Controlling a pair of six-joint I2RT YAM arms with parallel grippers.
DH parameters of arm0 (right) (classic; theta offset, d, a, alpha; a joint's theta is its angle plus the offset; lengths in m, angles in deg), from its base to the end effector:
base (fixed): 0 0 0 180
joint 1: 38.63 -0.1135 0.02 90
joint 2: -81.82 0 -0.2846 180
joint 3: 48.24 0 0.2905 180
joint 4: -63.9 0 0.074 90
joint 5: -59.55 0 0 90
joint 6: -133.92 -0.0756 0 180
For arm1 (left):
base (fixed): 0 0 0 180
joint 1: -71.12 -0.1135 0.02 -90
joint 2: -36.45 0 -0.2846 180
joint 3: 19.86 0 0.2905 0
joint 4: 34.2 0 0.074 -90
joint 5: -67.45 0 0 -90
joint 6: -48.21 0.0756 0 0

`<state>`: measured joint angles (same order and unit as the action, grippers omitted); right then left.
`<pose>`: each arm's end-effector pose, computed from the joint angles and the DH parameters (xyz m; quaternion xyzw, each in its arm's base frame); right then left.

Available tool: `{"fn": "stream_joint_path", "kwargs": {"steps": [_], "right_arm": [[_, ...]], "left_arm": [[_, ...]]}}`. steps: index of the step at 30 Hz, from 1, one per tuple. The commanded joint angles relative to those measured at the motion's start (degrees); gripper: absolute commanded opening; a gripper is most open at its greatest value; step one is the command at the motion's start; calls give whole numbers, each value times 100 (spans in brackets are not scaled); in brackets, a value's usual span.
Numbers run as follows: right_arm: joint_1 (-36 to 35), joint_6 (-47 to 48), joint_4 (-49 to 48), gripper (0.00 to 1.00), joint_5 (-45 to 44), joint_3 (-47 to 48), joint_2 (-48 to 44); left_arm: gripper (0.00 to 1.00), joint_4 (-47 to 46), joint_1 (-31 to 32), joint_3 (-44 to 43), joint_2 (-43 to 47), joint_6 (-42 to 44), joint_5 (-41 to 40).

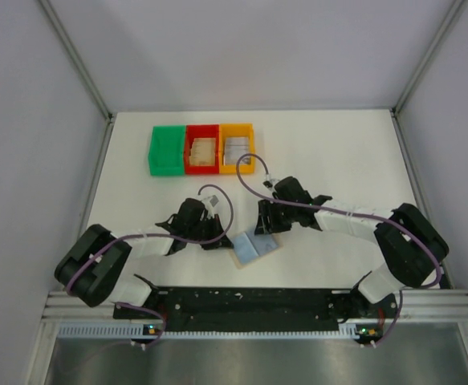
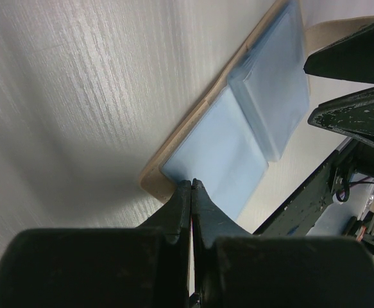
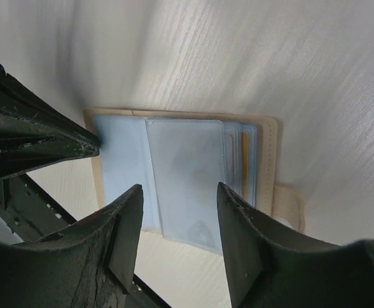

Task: Take the credit cards out of the card holder
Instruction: Remove the credit card from the card holder.

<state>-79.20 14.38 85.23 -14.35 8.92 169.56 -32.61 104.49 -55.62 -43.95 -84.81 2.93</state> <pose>0.2517 0.2431 0.1347 -0.1354 0.9272 0.2939 0.1885 0.2140 -0.1799 0.0873 0.0058 0.9088 -0.3856 0.1592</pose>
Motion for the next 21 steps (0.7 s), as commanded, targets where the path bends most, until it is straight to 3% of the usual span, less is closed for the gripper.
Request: {"fn": "stream_joint_path", "kwargs": {"steps": [1, 21], "right_arm": [[50, 124, -168, 49, -107, -67, 85], [41, -7, -510, 48, 639, -278, 383]], "left_arm": [[0, 66, 12, 10, -46, 198, -166], [0, 13, 12, 10, 33, 154, -122]]}}
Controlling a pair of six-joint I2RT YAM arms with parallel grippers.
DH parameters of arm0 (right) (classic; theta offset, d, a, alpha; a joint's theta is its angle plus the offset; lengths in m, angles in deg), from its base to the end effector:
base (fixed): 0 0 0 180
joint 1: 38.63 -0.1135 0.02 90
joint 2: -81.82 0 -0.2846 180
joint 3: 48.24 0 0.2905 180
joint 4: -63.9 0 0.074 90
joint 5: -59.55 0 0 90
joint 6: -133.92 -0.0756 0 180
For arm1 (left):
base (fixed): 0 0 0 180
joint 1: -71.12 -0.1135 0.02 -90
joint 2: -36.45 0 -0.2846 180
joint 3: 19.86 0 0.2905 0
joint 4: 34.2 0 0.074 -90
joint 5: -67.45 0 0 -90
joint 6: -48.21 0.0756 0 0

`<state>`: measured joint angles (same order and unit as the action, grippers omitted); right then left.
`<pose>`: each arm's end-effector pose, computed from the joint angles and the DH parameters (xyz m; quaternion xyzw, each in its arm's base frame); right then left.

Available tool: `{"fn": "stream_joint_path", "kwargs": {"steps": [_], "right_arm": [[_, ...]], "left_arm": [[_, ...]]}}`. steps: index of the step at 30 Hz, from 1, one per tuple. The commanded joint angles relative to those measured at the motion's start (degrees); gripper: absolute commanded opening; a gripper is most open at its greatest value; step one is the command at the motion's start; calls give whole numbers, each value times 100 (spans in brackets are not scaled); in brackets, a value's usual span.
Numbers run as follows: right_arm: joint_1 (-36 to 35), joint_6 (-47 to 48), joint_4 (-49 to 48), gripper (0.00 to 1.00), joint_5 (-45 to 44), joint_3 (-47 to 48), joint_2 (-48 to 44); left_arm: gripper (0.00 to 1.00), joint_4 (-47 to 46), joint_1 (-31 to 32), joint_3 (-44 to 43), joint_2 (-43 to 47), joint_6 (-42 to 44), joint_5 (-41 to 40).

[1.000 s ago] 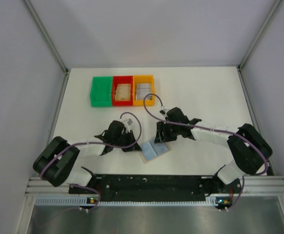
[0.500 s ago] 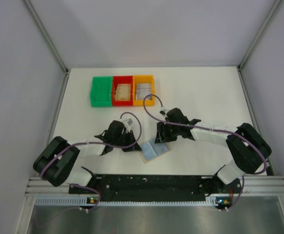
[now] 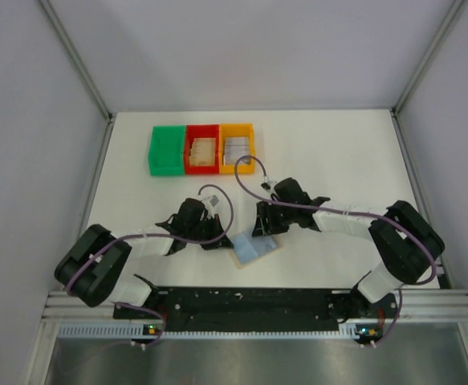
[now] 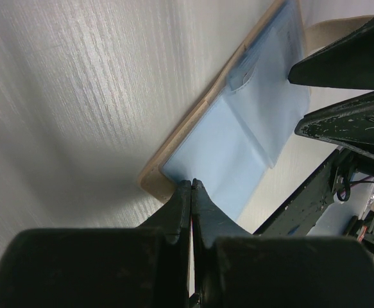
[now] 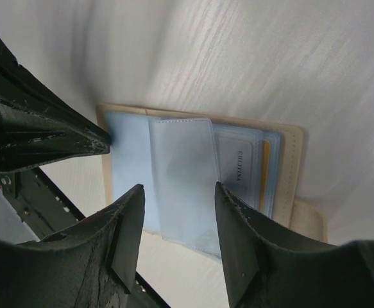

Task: Take the credit cards out of the card holder
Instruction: Remove the credit card from the card holder.

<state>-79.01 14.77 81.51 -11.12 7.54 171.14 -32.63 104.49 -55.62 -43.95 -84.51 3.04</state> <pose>0.2503 0.2458 0.1244 -0.1465 0.9198 0.3170 0.1790 0.2139 -0.1800 0.0874 0.0086 0.9085 -0.3859 0.1597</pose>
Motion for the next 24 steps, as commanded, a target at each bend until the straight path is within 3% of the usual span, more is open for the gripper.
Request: {"fn": "stream_joint_path", "kwargs": {"steps": [1, 9, 24], "right_arm": [[21, -99, -226, 48, 421, -158, 270], [-180, -513, -841, 46, 984, -220, 674], [-664, -988, -1238, 21, 1811, 255, 728]], "left_arm": [[0, 7, 12, 10, 25, 115, -133], [0, -64, 21, 19, -11, 88, -98], [0, -389, 12, 239, 341, -184, -238]]}}
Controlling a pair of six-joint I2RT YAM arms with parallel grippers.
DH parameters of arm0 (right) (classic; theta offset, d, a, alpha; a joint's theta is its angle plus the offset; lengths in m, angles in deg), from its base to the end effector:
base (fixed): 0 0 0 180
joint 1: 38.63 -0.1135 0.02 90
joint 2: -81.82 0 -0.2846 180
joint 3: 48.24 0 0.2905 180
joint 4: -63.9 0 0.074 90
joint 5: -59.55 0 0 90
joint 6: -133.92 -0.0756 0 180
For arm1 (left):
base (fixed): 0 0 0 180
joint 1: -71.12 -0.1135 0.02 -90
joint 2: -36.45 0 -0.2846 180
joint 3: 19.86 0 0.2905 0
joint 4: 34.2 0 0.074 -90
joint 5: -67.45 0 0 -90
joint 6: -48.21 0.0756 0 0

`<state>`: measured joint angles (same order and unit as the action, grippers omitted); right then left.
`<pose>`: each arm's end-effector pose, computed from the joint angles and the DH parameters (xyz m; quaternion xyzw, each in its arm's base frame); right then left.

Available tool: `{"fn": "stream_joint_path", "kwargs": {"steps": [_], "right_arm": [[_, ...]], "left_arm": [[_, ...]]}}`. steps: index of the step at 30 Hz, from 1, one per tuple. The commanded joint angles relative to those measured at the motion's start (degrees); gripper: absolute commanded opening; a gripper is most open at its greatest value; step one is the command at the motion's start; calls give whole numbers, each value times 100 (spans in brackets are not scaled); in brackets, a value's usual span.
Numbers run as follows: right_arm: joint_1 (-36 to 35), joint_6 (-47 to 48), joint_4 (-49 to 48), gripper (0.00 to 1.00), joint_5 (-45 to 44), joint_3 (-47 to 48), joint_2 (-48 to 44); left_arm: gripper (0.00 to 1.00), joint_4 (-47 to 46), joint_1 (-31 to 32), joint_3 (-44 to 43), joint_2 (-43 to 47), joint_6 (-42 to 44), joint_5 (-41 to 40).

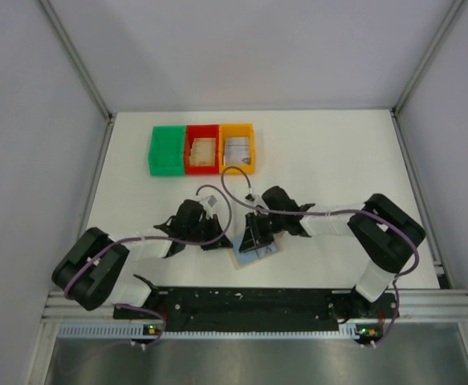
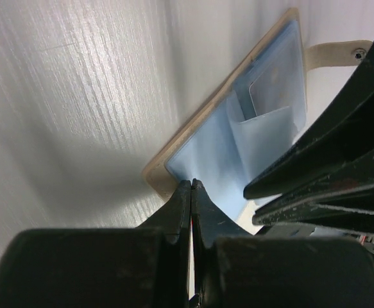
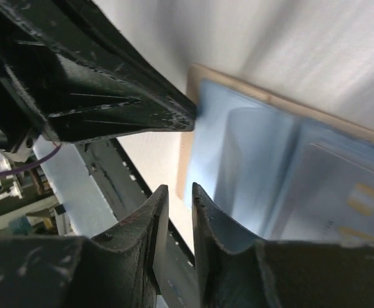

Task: Take the credit cards out of the card holder
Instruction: Remove the credit card from the card holder.

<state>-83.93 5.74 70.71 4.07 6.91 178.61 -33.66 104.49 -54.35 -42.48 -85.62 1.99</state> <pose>0.2236 0.2868 0.1011 -0.1605 0.8846 0.4325 0.0681 0.2114 -0.1768 0.0885 -0.0013 0.9064 -0.3868 0.1699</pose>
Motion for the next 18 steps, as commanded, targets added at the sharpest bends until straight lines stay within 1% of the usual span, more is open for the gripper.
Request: {"fn": "stream_joint_path", "kwargs": {"steps": [1, 4, 6, 10, 15, 18], "right_arm": [[-190, -68, -114, 20, 309, 353, -55], [-208, 116, 350, 20, -32, 467, -379], [-216, 475, 991, 21, -532, 652, -678], [-138, 802, 1669, 32, -1113, 863, -1319], [187, 890, 1881, 47, -1229, 828, -1935], [390, 873, 1925, 50, -1290, 688, -1972]], "left_arm": [[0, -295, 21, 121, 212, -81, -151], [0, -286, 12, 156, 256, -82, -177], [0, -295, 12, 174, 265, -90, -186], [0, -339, 21, 200, 212, -90, -151], [0, -322, 12, 183, 221, -81, -142], [0, -321, 21, 165, 195, -73, -124]]}}
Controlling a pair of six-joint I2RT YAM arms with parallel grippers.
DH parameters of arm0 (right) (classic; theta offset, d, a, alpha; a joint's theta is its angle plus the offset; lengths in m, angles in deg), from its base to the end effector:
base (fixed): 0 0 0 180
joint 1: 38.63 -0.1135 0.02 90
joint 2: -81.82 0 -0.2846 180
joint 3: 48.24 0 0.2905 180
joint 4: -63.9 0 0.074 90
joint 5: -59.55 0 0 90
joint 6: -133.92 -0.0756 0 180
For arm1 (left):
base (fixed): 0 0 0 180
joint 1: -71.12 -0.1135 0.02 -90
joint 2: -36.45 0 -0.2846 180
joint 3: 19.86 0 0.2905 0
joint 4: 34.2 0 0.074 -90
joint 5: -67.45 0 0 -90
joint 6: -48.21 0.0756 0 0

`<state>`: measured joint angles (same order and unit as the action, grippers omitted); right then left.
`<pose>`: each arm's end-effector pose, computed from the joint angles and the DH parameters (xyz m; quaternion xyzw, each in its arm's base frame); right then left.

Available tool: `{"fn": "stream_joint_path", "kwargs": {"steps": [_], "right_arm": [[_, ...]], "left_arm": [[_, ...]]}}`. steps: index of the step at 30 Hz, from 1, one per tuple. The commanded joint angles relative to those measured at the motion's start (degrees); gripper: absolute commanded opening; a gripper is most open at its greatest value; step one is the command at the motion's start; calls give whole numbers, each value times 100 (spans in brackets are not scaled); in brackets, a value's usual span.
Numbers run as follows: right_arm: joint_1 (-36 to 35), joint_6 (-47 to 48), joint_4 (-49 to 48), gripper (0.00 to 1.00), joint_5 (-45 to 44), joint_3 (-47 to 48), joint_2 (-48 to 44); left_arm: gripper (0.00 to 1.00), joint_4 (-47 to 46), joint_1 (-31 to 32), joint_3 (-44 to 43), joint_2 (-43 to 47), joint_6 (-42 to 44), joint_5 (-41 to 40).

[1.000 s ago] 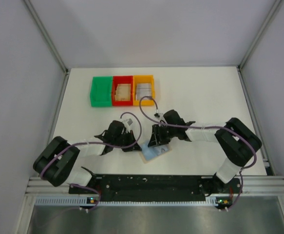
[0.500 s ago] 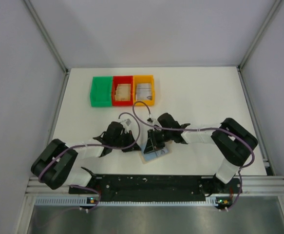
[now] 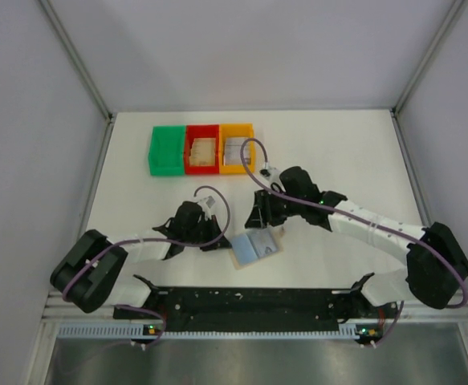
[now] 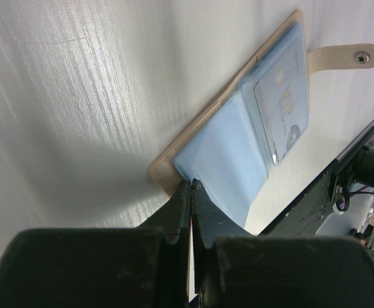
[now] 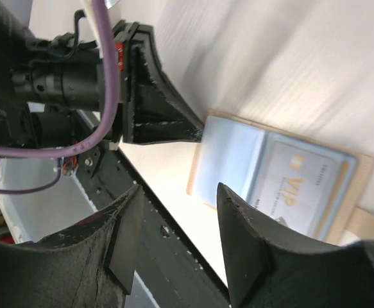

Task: Take the credit cards out of the card holder
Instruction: Remove the credit card from the card holder.

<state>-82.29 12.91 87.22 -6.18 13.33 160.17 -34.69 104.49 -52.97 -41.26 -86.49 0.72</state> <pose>0.2317 0.2641 0.2163 -0.1858 0.8713 0.4017 0.2123 0.2084 -0.1730 0.0878 -0.0108 0.9053 -0.3847 0.1796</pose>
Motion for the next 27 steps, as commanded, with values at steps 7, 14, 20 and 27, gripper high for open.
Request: {"fn": "stream_joint_path", "kwargs": {"steps": [7, 14, 20, 27], "right_arm": [[279, 261, 249, 44, -511, -324, 181], [279, 402, 231, 39, -819, -482, 383], [296, 323, 205, 38, -1021, -588, 453], [402, 183, 187, 35, -995, -781, 471]], "left_arm": [[4, 70, 12, 1, 519, 32, -234], [28, 1028, 21, -218, 1969, 164, -1035], [53, 802, 188, -517, 1788, -265, -553], [52, -59, 741, -676, 285, -618, -16]]}}
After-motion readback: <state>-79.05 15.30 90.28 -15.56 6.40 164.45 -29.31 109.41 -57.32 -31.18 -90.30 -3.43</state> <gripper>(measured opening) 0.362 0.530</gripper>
